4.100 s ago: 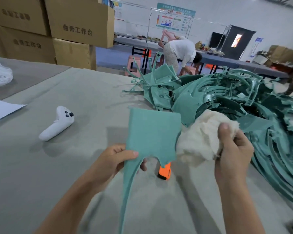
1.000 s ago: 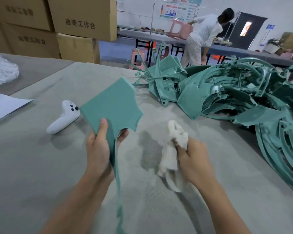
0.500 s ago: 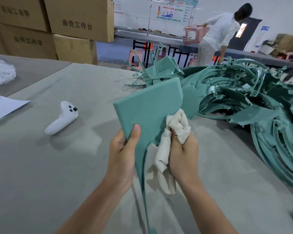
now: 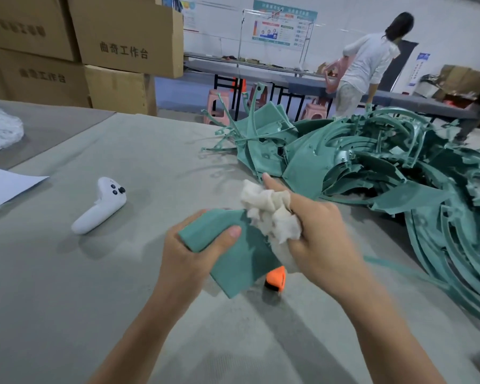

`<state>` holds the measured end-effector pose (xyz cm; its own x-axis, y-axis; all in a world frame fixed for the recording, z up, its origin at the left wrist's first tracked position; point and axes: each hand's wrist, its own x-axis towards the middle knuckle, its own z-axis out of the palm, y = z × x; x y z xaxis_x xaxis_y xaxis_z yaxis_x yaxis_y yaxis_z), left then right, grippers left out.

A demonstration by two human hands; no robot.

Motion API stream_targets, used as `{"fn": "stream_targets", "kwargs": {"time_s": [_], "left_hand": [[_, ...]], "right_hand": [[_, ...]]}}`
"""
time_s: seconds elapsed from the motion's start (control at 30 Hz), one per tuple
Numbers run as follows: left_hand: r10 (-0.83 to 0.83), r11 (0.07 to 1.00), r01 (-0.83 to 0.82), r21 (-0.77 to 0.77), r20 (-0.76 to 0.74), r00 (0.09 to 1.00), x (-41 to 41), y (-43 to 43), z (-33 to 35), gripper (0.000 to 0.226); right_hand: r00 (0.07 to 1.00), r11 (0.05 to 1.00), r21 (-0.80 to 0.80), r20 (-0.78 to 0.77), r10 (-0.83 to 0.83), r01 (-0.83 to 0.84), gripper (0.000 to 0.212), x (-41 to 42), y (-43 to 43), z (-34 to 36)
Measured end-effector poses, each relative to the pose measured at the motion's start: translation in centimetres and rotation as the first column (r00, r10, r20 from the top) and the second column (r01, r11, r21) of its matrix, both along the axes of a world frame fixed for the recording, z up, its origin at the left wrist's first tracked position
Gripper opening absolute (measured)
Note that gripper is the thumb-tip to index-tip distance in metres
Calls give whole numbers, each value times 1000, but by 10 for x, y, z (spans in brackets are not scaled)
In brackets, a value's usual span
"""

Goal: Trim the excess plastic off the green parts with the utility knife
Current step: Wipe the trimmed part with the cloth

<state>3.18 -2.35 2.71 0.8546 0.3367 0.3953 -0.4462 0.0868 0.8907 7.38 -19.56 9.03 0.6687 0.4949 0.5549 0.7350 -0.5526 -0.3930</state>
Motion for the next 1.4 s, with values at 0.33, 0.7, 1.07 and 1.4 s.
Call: {"fn": "stream_targets", "kwargs": {"time_s": [0.33,0.7,1.07,1.4], "left_hand": [[109,949,-158,-272,-186,977,4,-14,1,24],[128,800,-235,-553,-225,966,14,7,-4,49],[-105,822,-68,-566,-267,958,15,7,-8,27],[-186,605,-50,-795,-203,961,16,-6,-12,32]], "right_hand": [[893,837,503,246,-378,215,57,-1,12,12],[997,971,-241,80,11,9,63,-16,49,-85],[734,402,782,-605,309,476,71,27,-4,-35],[907,723,569,-369,-203,393,49,0,48,-48]]}}
